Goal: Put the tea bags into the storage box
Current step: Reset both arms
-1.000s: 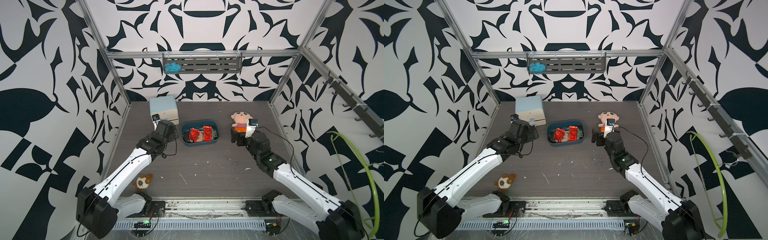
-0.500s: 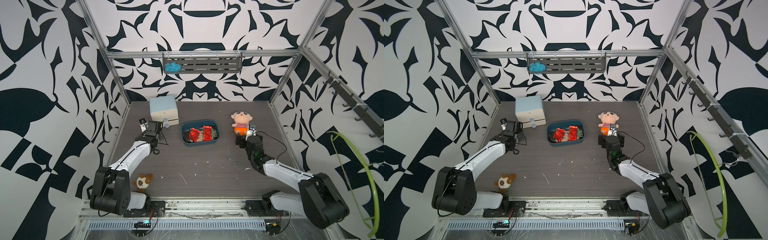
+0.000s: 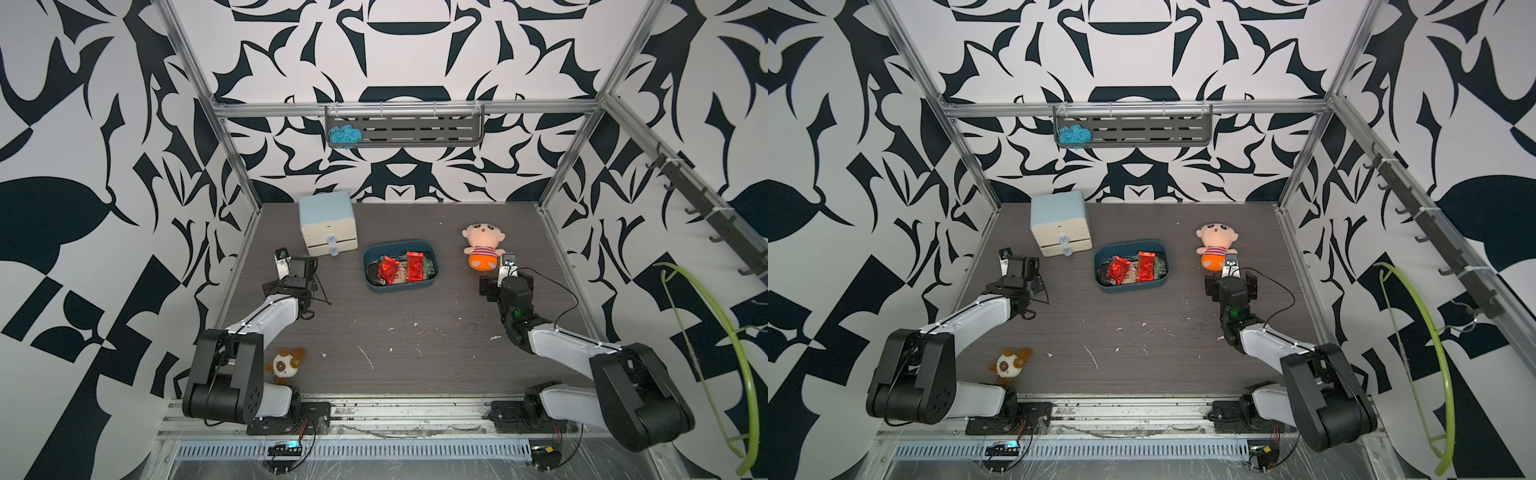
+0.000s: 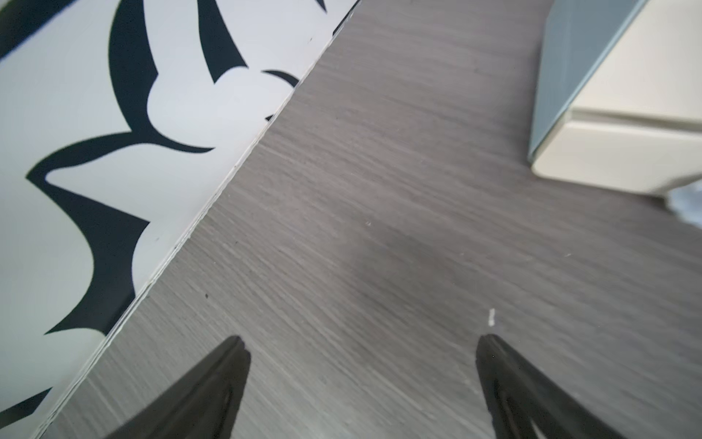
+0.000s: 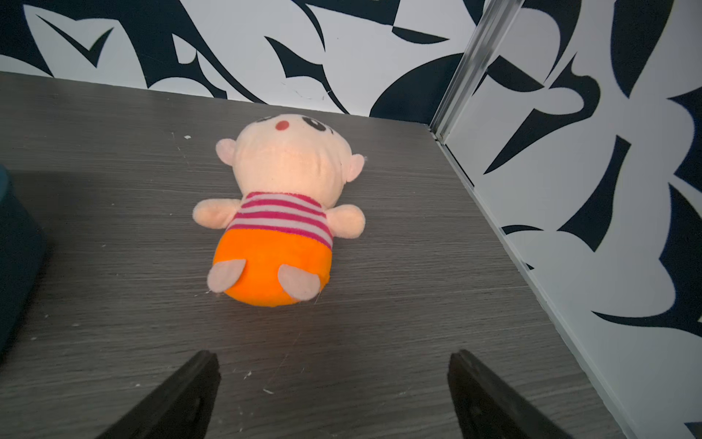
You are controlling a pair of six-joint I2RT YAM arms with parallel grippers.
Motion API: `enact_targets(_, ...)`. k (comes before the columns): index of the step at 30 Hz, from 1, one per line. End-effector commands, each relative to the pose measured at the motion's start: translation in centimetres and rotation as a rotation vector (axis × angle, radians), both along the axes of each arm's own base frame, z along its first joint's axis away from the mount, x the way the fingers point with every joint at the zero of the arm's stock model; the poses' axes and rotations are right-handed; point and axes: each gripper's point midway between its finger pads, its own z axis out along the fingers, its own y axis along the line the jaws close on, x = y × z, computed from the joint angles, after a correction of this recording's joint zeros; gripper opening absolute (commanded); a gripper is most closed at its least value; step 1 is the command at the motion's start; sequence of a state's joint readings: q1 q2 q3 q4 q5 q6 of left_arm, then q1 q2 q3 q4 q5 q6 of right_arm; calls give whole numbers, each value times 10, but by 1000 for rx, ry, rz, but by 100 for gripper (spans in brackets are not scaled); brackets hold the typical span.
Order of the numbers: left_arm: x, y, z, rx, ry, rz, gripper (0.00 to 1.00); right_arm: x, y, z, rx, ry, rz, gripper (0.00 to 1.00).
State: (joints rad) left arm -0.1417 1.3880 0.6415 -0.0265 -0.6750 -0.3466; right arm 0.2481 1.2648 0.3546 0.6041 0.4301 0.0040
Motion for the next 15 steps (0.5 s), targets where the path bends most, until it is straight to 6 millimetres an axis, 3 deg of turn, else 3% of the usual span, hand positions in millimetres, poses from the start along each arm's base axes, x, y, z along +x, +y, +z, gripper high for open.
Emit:
enact_targets(1,8,2,7,5,-78,-4,100,7,-8,26,-14,-102,-24,99)
enact_targets(4,11,1,4,14,-105,-32,99,9,-21,5,-8,-72,-70,99)
enact_targets(6,17,-5,6,20,-130,-93,93,14,-19,-7,-8,-47,-59,100)
enact_targets(15,16,-14,25,26,-301,-195,89,25,-23,-23,-6,-21,-59,99)
